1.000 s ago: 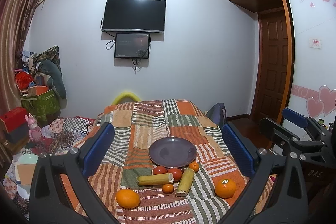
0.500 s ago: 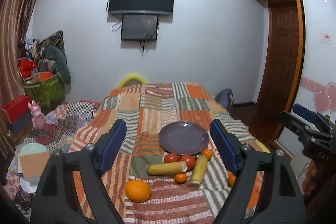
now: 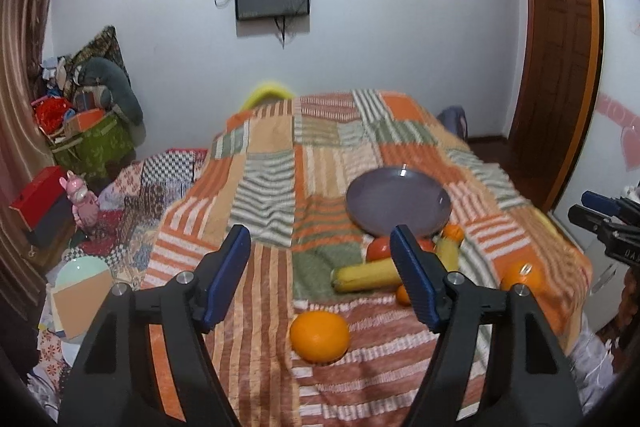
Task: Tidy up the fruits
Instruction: 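Grasp the Dole orange with the right tool while the left tool grasps the other large orange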
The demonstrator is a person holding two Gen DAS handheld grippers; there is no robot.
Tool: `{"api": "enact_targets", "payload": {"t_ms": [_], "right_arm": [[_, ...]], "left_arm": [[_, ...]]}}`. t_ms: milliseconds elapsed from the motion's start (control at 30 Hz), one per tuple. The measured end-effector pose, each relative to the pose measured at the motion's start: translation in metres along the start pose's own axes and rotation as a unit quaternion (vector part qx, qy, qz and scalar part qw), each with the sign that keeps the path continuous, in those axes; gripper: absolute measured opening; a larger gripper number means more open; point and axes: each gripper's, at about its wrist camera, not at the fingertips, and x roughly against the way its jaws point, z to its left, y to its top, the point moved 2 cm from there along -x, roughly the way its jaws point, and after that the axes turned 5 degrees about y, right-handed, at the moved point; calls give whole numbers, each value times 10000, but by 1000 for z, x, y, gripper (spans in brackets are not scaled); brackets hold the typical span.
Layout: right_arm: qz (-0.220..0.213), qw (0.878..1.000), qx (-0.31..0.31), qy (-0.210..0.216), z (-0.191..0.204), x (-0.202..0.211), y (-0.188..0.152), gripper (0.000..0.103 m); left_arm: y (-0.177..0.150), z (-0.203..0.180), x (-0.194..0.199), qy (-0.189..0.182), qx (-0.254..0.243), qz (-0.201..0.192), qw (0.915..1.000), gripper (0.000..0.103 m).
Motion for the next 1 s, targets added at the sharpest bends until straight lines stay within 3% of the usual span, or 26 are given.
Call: {"api": "enact_targets", "payload": {"t_ms": [233,533,767,867,1000], "right_arm": [[706,9970,-301,56,-23,-27,-19,59],[1291,9903,-507,93,-32,-51,-44,59],[1679,9834,-658,214,-34,-71,-58,59],[1752,9820,-670,229,-32,-75,-61,68],[1891,9794,-660,262,-31,-83,-65,70]], "left_arm": [[-24,8,-44,-99,-152,686,9975,73],[-66,16,-96,-239,-27,1703,9851,73],[-84,10,-113,-359,37,2071,9777,73],[-90,8,-118,-431,87,2146,9757,78],[-93,6,-129,-522,160,2246,9729,79]]}}
